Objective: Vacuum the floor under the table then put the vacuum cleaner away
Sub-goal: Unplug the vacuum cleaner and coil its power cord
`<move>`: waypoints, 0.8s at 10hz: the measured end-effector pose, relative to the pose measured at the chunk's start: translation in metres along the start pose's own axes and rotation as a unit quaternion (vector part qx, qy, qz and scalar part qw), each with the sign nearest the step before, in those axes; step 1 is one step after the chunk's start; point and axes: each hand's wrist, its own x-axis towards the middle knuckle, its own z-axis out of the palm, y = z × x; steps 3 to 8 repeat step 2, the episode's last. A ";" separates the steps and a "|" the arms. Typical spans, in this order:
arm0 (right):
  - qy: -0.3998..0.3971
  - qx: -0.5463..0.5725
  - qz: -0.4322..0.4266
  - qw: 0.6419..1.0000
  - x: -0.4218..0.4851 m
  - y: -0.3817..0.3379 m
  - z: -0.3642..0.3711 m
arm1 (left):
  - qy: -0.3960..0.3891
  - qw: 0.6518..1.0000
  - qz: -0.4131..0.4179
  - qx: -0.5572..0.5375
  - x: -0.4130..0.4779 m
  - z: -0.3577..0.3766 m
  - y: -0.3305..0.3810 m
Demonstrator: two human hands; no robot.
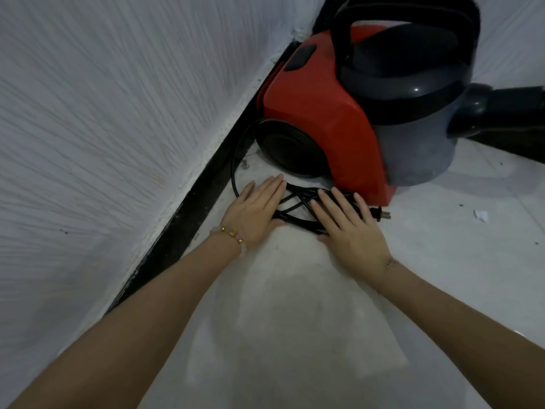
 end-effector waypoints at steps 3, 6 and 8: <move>-0.012 0.017 0.104 0.994 0.015 -0.023 -0.016 | -0.042 0.996 -0.064 -0.042 0.013 -0.014 0.009; -0.012 0.017 0.104 0.994 0.015 -0.023 -0.016 | -0.042 0.996 -0.064 -0.042 0.013 -0.014 0.009; -0.012 0.017 0.104 0.994 0.015 -0.023 -0.016 | -0.042 0.996 -0.064 -0.042 0.013 -0.014 0.009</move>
